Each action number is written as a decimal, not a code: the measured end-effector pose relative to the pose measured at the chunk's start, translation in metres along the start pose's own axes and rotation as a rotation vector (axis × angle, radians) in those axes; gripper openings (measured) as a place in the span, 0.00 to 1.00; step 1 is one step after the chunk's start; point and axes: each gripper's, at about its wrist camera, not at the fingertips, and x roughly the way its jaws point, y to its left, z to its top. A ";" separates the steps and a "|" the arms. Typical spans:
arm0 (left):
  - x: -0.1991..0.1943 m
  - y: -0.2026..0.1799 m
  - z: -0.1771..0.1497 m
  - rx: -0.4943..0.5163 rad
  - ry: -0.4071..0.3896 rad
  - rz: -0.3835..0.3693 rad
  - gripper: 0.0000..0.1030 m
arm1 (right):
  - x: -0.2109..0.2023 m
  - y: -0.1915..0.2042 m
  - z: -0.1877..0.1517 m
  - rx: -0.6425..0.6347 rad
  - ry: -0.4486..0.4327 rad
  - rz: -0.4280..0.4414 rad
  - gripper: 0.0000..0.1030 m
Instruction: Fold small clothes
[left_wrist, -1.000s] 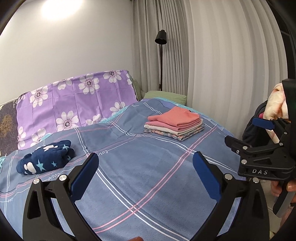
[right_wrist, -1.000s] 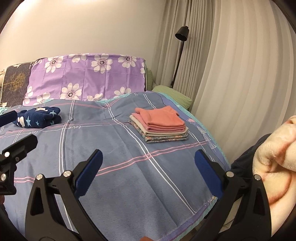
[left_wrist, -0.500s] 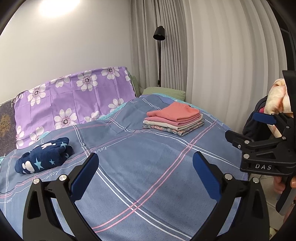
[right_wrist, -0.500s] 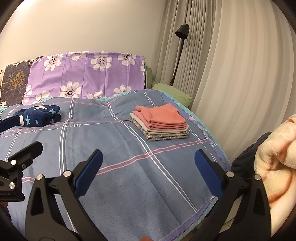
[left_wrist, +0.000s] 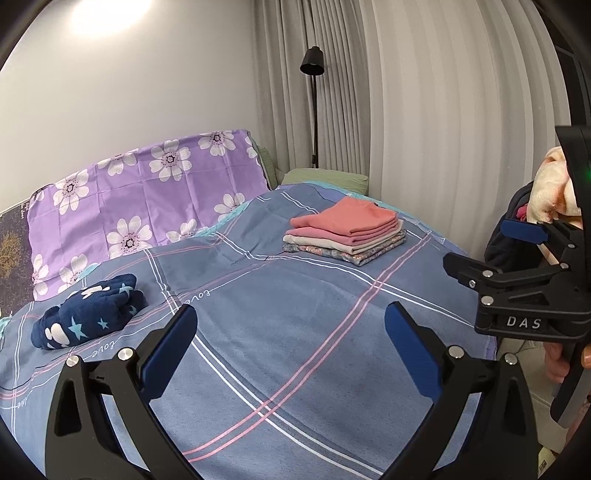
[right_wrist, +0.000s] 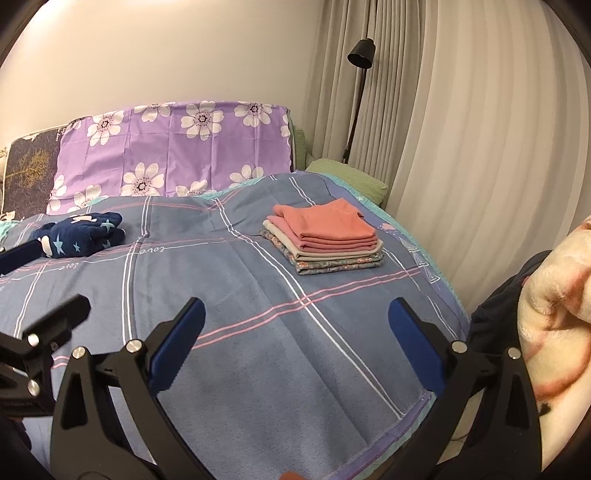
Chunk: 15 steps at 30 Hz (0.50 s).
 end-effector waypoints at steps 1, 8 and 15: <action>0.000 0.000 0.000 0.003 0.001 -0.001 0.99 | 0.000 0.000 0.000 -0.001 -0.002 0.000 0.98; 0.001 -0.002 -0.001 0.000 0.003 0.002 0.99 | 0.002 0.000 -0.001 0.004 0.003 0.002 0.98; 0.005 -0.001 0.001 0.002 0.011 0.002 0.99 | 0.005 -0.001 -0.001 0.011 0.000 0.006 0.98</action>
